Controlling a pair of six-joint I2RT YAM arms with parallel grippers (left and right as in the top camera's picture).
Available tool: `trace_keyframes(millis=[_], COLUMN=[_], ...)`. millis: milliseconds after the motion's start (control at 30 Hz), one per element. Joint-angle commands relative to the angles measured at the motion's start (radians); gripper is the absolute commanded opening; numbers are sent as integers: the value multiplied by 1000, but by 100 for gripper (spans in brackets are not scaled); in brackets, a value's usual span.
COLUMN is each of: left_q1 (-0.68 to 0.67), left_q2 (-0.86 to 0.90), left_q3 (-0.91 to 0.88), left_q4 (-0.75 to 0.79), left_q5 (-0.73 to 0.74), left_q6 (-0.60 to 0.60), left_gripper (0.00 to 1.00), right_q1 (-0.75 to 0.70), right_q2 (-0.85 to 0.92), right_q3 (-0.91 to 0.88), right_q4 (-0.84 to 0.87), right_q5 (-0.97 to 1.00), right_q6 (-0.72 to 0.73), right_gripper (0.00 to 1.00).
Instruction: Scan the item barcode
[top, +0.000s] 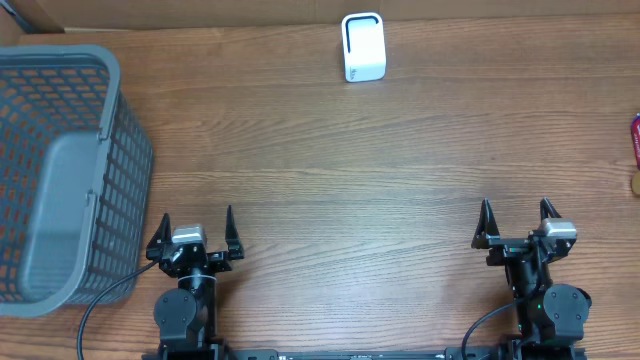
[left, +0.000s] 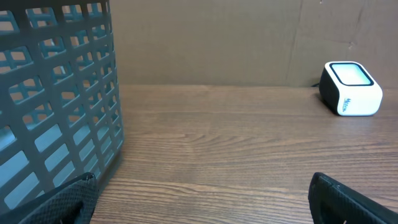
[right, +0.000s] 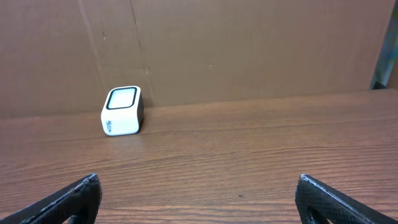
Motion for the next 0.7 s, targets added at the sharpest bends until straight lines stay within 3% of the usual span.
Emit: trace_keyframes(millis=[0, 133, 267, 667], left_q1=[-5, -5, -5, -5], left_q2=[-10, -10, -10, -10], left_q3=[-5, -5, -5, -5], left_q4=[-2, -2, 2, 2], left_q5=[10, 10, -32, -24], left_q6=[26, 21, -65, -52], left_gripper=[100, 100, 100, 100], right_q1=[-5, -5, -5, -5], right_q2=[-9, -9, -9, -9], right_q3=[-10, -10, -10, -10], right_q4=[7, 8, 7, 7], right_q5=[2, 3, 2, 2], right_q6=[3, 3, 3, 3], right_gripper=[100, 100, 100, 100])
